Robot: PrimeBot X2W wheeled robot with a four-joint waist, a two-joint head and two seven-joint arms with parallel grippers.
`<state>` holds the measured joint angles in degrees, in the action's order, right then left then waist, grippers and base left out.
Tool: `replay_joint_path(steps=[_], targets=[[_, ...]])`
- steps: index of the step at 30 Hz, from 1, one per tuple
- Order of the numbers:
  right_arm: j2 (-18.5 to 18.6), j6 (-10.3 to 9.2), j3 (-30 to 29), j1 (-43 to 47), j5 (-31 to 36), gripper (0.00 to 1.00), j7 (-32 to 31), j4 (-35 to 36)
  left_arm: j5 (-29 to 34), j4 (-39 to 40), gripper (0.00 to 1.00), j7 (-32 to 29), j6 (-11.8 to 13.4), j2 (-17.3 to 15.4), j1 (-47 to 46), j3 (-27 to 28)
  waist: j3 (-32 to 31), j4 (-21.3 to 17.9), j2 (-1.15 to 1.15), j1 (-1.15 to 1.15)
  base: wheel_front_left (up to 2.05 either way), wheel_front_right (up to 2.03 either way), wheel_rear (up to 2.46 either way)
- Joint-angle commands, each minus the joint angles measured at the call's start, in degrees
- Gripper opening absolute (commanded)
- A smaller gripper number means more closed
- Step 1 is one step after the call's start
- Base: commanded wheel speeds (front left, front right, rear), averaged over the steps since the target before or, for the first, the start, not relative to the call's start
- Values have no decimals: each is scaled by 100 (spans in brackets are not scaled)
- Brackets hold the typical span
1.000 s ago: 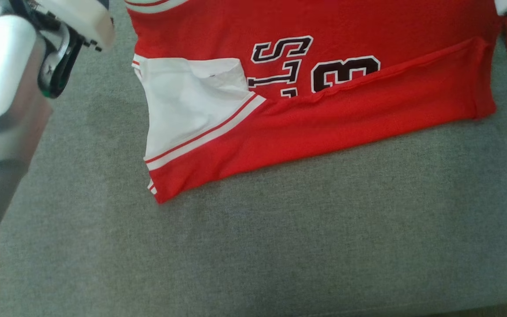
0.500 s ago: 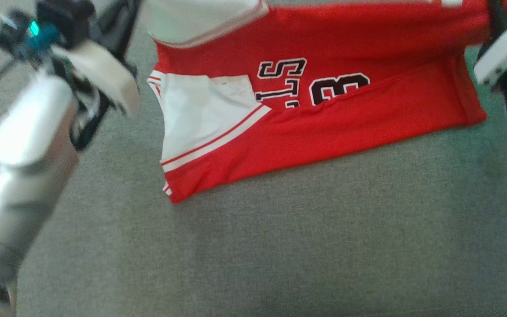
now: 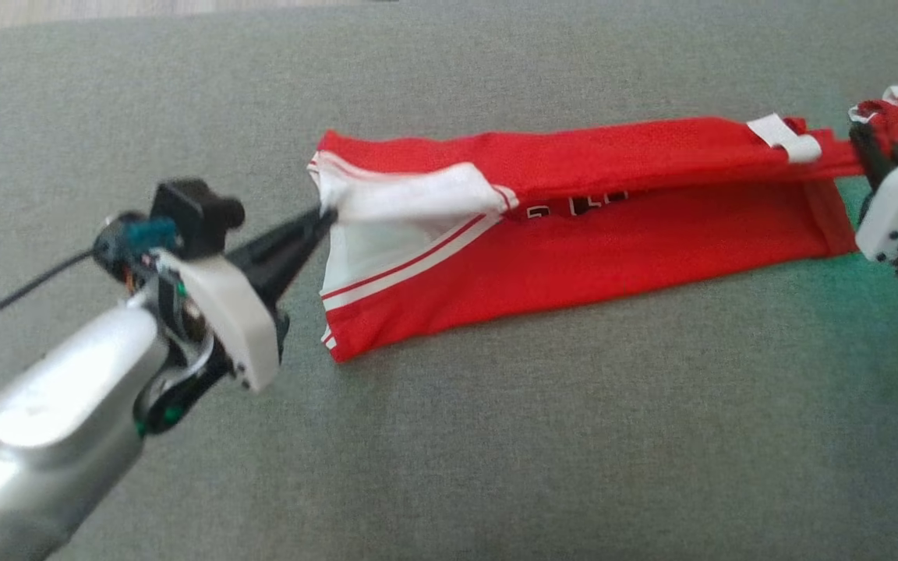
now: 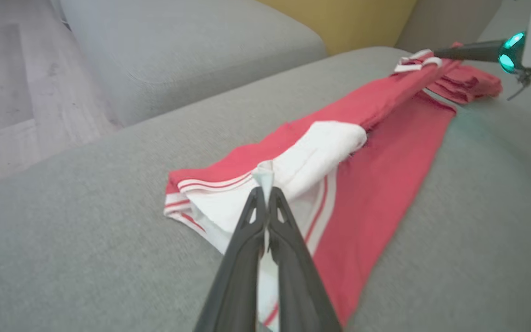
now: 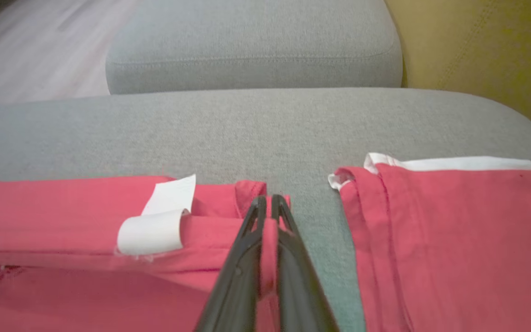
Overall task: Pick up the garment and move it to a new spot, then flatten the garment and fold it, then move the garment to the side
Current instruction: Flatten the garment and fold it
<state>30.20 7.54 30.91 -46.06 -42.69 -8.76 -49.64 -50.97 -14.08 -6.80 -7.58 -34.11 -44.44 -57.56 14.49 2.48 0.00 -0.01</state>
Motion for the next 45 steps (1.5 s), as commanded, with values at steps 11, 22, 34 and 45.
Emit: replay_joint_path(steps=[11, 22, 34, 45], targets=[[603, -5, 729, 246, -252, 0, -435, 273, -740, 1104, 0, -695, 9, -789, 99, -73, -11, -7, 0, 1, 0, 0, 0], [527, -5, 957, 235, -548, 100, -415, 107, -888, 780, 100, -518, 12, -577, 119, -238, -19, -201, 0, 1, 0, 0, 0], [191, -5, 431, -78, -458, 100, 1162, 109, -560, 34, 100, 1779, 1059, 3, 300, 770, -431, -336, 0, 1, 0, 0, 0], [-600, -5, -982, 807, 336, 100, 2370, 979, 669, 307, 100, 2177, 1568, 1071, 1813, 2912, -627, -218, 0, 1, 0, 0, 0]])
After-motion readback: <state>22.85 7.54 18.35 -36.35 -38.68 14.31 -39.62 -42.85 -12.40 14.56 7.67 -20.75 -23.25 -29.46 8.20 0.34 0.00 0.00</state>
